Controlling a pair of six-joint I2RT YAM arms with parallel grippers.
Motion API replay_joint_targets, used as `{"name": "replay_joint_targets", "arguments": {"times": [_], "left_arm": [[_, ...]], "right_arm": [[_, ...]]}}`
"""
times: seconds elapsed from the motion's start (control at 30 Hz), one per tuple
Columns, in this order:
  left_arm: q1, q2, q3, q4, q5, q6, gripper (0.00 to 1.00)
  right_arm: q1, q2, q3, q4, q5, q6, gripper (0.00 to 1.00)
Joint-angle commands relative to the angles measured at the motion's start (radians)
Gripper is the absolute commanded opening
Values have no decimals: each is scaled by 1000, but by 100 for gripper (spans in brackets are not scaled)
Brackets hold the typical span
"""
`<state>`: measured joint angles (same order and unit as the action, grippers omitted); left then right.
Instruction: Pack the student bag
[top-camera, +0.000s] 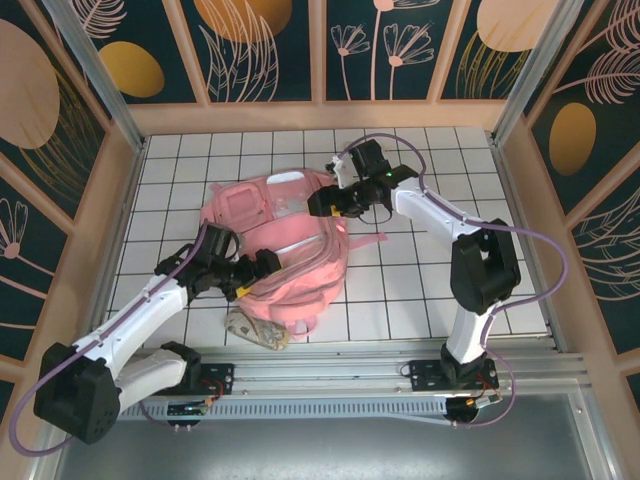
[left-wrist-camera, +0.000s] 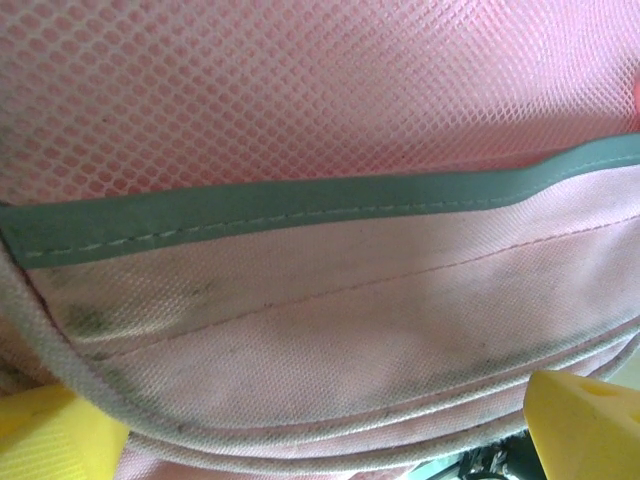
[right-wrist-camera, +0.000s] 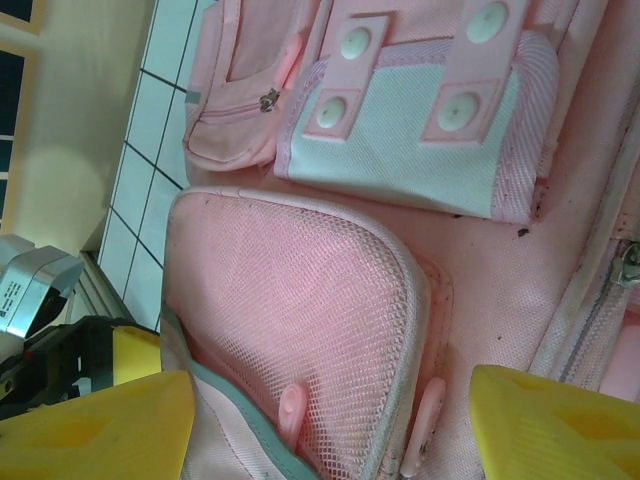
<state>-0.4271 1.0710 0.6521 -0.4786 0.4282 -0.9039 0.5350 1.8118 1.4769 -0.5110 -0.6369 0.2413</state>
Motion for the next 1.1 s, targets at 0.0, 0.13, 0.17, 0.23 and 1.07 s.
{"name": "replay_joint_targets", "arguments": {"times": [0.0, 0.13, 0.17, 0.23, 1.07], "left_arm": [[0, 55, 19, 61, -1, -83, 97], [6, 113, 29, 169, -49, -102, 68], [10, 125, 40, 185, -61, -101, 55], [22, 141, 66, 185, -85, -86, 40], [367, 307, 152, -135, -75, 380, 0]], "right_arm": [[6, 4, 29, 6, -9, -6, 74], [38, -4, 31, 1, 0, 5, 73], [42, -10, 27, -2, 4, 6, 73], [47, -20, 20, -9, 22, -2, 73], [29, -89, -335, 489, 135, -1000, 59]]}}
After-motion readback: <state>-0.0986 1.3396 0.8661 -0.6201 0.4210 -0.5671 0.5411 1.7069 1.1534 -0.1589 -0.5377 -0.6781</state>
